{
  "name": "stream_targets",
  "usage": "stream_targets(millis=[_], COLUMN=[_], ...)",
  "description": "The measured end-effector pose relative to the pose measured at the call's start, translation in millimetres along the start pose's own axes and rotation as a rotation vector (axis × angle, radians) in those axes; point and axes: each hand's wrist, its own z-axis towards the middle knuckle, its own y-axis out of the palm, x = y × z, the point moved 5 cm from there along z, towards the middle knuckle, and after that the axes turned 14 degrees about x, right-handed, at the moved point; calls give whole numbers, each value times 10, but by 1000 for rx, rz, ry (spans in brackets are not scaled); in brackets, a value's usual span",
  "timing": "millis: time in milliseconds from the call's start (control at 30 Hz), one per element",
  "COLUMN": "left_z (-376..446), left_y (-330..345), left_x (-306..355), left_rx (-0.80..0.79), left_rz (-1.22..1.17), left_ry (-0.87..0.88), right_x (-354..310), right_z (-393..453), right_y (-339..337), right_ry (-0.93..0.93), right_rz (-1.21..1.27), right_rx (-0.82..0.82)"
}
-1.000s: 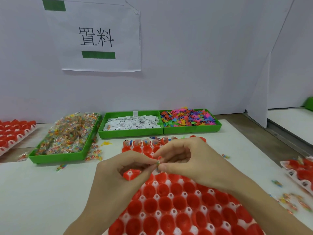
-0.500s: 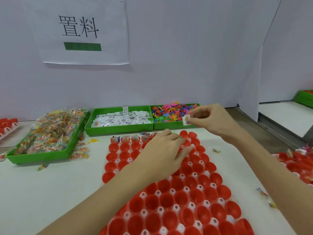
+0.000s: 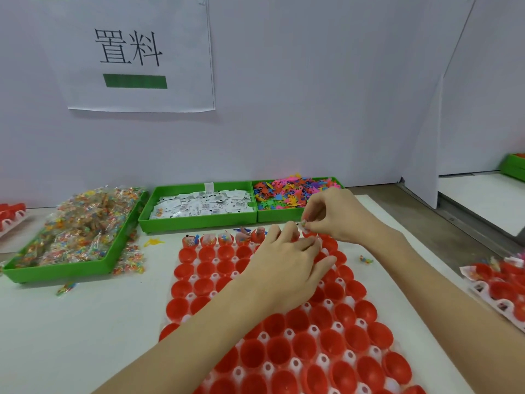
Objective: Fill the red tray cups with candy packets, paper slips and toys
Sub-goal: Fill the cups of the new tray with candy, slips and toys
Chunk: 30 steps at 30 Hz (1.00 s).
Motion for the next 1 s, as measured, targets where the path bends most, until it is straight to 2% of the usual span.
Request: stream_targets(millis=[267,733,1000], left_z=[44,24,10], left_y=[-26,-29,-9], left_x=[54,108,88], left_rx=[0,22,-10], left_rz=[12,-9,-58], left_ry=[-15,-63,-84], right_x=[30,88,51], right_z=[30,-147,-141], right_y=[47,-40,28], right_ry=[72,77,57], right_rz=[-81,80,-32], right_rx=[-41,102,-9])
